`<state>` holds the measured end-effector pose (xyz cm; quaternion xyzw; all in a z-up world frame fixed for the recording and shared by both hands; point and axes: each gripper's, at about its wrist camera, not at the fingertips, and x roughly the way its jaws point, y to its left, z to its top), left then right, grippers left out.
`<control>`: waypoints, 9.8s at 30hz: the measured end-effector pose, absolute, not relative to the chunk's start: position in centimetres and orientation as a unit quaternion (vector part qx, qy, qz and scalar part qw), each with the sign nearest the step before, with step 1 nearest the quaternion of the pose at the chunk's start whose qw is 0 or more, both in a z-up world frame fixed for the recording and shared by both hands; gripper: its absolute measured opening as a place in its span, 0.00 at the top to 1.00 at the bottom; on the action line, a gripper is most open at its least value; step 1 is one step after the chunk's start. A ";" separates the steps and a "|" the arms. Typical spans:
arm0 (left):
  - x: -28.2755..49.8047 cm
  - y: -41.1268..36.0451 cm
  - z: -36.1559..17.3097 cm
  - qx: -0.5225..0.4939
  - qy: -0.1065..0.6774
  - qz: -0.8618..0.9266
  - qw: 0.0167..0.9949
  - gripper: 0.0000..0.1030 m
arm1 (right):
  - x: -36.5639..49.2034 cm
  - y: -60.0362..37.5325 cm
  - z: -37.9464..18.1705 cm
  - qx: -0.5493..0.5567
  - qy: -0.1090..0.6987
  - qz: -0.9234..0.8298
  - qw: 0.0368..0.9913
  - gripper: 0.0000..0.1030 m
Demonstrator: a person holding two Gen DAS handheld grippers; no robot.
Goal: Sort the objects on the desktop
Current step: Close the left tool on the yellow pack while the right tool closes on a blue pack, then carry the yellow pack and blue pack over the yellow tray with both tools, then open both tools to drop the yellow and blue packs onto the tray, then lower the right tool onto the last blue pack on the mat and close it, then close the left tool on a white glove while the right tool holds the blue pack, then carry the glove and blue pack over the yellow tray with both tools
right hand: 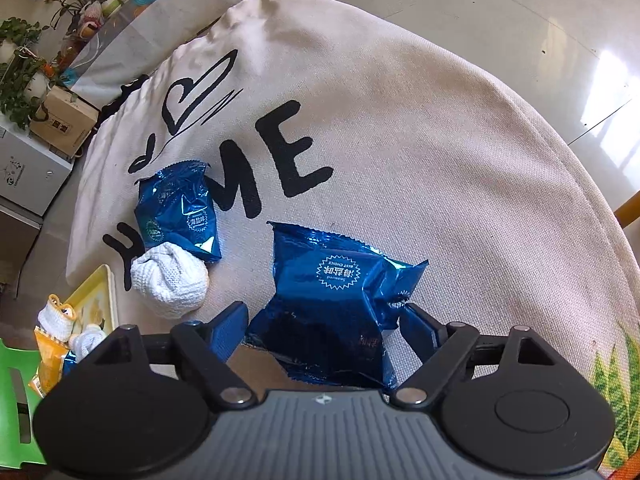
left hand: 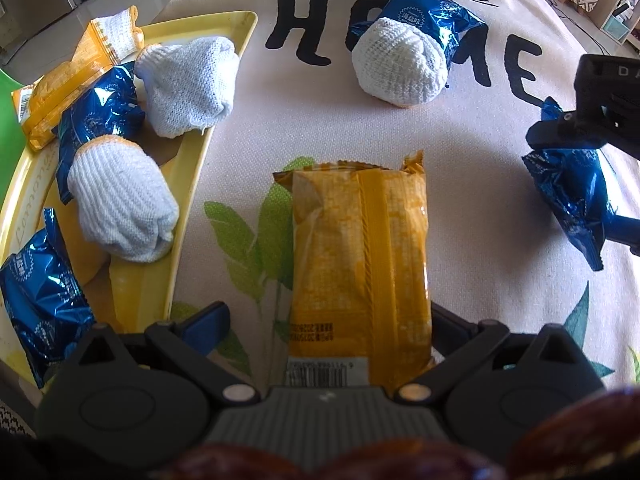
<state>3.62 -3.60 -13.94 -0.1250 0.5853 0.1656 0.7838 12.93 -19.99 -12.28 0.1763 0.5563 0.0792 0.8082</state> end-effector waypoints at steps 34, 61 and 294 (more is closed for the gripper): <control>-1.7 -2.5 -8.7 -0.184 0.503 0.155 0.830 0.44 | 6.8 -21.1 -7.6 0.161 0.513 0.147 0.830 0.27; -6.6 10.5 -3.0 -0.219 0.447 0.248 0.831 0.44 | -1.2 -13.5 -4.2 0.136 0.471 0.326 0.808 0.27; 7.0 1.4 -9.7 -0.163 0.500 0.120 0.842 0.42 | 12.8 -16.2 -9.6 0.120 0.565 0.150 0.802 0.40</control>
